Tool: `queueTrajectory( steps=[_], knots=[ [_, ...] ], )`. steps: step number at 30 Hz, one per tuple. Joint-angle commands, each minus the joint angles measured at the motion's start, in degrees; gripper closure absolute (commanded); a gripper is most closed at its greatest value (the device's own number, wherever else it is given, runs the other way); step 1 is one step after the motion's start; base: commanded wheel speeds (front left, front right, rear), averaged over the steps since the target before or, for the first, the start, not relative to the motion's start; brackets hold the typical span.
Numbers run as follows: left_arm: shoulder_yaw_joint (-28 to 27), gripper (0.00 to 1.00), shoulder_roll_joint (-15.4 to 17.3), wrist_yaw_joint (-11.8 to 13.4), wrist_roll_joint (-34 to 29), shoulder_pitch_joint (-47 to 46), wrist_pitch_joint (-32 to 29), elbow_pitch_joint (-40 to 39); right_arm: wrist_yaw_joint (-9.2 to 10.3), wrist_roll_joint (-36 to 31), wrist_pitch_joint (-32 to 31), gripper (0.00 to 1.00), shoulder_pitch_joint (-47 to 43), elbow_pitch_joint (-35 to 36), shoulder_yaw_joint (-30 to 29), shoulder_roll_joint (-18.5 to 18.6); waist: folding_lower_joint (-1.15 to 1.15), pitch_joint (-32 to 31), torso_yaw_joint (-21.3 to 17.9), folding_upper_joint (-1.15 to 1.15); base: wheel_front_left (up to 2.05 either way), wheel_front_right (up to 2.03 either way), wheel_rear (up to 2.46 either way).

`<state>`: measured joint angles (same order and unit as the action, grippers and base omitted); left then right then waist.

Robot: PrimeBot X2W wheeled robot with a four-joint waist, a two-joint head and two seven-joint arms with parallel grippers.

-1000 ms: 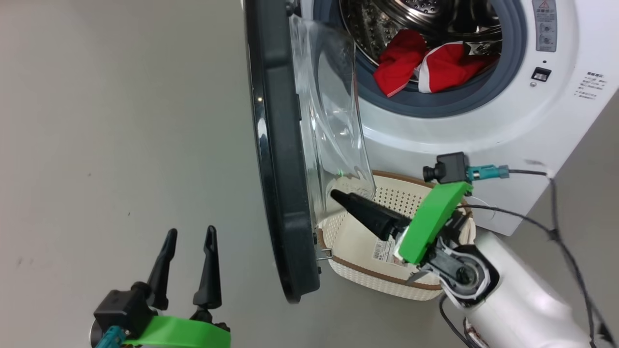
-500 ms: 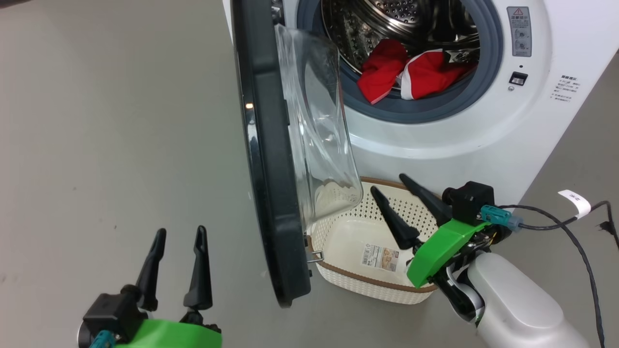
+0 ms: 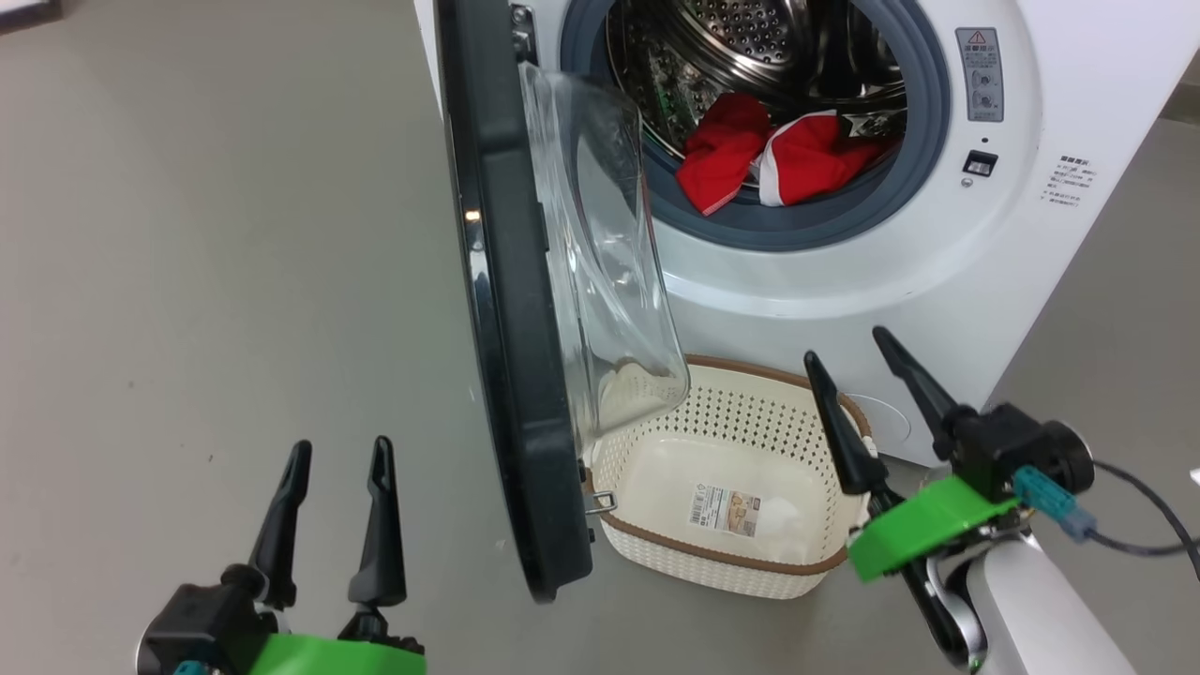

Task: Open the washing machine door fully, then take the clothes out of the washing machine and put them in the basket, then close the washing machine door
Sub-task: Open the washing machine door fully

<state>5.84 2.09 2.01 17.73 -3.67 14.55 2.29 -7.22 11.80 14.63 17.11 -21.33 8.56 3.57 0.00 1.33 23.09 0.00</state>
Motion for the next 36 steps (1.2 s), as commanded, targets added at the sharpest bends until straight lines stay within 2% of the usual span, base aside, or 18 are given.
queueTrajectory(
  steps=[1,10,30,31,32,36],
  knots=[
    [-1.81,0.0,0.78,0.46,-0.6,-0.28,0.45,-1.91,-0.26,0.66,0.35,0.0,-1.26,3.41,0.76,-0.66,0.0,-0.12,-0.13,0.0,0.0,0.0,0.0],
    [-1.16,0.0,0.78,1.17,-1.58,0.65,0.45,-2.07,-0.26,-1.81,0.36,0.0,-7.08,8.56,1.39,-0.68,0.0,-0.34,-0.7,0.0,0.0,0.0,0.0],
    [-0.83,0.0,0.78,1.92,-2.11,1.15,0.45,-1.13,-0.26,-1.86,0.37,0.0,-8.58,9.12,1.48,-0.68,0.0,0.41,-1.05,0.0,0.0,0.0,0.0],
    [-0.73,0.62,0.78,1.92,-2.15,1.16,0.45,-1.04,-0.26,-1.83,0.37,0.0,-8.52,9.11,1.5,-0.68,0.0,0.51,-1.1,0.0,0.0,0.0,0.0],
    [-0.65,1.0,0.78,1.94,-2.2,1.13,0.45,-1.0,-0.26,-1.82,0.37,0.0,-8.46,9.08,1.53,-0.68,0.0,0.58,-1.15,0.0,0.0,0.0,0.0],
    [-0.39,1.0,0.78,2.13,-2.8,0.82,0.45,-1.14,-0.26,-1.68,0.37,0.0,-8.18,9.02,1.62,-0.68,0.0,0.78,-1.36,0.0,0.0,0.0,0.0]
  ],
)
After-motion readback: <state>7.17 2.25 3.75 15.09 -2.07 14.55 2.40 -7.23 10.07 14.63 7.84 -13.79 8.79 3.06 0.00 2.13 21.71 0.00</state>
